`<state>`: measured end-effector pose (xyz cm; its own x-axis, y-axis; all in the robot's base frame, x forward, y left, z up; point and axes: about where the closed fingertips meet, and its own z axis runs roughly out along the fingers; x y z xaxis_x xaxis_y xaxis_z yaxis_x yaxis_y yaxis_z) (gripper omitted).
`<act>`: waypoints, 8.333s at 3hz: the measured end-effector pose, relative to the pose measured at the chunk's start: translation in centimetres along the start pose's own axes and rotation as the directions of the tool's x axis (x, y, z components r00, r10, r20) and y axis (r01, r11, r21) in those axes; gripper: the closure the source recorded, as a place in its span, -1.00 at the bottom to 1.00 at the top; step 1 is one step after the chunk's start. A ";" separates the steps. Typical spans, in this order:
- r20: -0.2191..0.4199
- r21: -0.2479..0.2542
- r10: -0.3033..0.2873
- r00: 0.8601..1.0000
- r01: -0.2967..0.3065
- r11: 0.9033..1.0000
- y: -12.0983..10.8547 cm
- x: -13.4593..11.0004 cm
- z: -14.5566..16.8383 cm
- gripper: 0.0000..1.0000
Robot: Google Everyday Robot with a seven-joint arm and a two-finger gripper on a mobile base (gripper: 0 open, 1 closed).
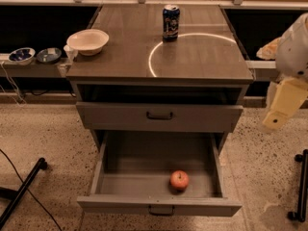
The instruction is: Pick apple from middle drawer and place on counter
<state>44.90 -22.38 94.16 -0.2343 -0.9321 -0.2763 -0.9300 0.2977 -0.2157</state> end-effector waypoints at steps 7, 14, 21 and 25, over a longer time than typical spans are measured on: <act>0.429 -0.142 0.104 0.897 -0.047 0.989 -0.4 8.4 23.0 -1.00; 0.590 -0.213 -0.028 0.807 0.189 0.958 5.4 3.9 48.4 -0.48; 0.713 -0.298 0.052 0.699 0.236 0.925 6.4 3.9 56.7 0.96; 0.697 -0.086 -0.117 0.708 0.244 0.966 -0.1 6.6 26.7 1.00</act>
Offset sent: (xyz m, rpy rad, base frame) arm 0.0109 -0.0006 -0.0626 0.0900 0.0111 0.0281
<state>50.96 -23.08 67.32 0.1401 -0.5504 -0.8230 -0.9798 0.0430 -0.1955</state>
